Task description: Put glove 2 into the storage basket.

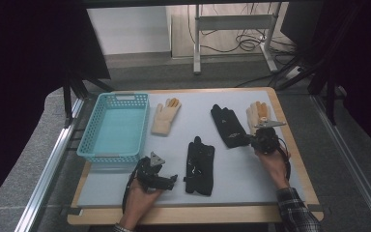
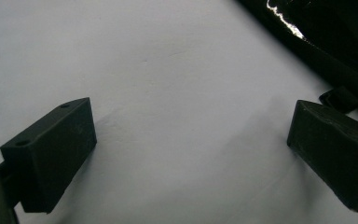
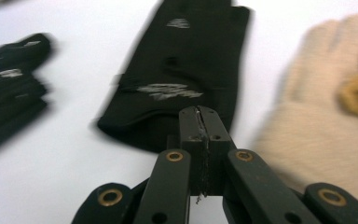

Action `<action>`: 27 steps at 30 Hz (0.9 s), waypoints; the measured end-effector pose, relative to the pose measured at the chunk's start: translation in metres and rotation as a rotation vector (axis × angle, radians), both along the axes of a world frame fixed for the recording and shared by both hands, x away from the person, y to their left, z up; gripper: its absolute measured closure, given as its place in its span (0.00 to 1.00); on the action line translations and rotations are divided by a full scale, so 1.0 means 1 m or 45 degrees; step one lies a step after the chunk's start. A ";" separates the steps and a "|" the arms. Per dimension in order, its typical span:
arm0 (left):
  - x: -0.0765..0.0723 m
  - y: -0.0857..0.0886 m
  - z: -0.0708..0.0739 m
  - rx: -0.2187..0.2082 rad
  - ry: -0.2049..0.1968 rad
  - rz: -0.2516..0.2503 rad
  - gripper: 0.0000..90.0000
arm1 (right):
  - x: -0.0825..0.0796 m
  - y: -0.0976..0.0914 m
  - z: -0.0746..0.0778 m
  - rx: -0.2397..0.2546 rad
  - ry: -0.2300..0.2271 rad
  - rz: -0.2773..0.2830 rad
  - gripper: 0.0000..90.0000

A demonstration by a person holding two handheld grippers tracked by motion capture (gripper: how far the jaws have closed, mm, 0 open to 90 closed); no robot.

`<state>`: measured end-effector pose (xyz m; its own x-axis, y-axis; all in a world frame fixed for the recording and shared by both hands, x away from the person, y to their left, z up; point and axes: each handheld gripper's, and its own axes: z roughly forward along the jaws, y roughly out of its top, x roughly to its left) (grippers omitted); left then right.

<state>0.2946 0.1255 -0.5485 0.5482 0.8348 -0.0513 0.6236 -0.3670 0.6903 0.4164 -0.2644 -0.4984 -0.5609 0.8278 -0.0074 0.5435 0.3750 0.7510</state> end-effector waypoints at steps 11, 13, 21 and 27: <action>0.000 0.000 0.000 -0.001 0.000 0.000 0.02 | 0.023 -0.006 -0.020 -0.071 0.041 -0.072 0.98; 0.000 0.000 0.000 -0.001 0.000 0.000 0.02 | 0.019 -0.005 -0.020 -0.044 0.057 -0.049 0.98; 0.000 0.000 0.000 0.000 0.000 0.000 0.02 | -0.003 0.018 -0.022 -0.001 0.068 0.119 0.98; 0.000 0.000 0.000 0.000 0.000 0.000 0.02 | -0.005 0.036 -0.015 -0.061 0.021 0.208 0.94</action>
<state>0.2946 0.1255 -0.5485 0.5481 0.8348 -0.0515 0.6237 -0.3669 0.6903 0.4115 -0.2279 -0.5131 -0.6883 0.7246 -0.0338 0.4848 0.4942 0.7216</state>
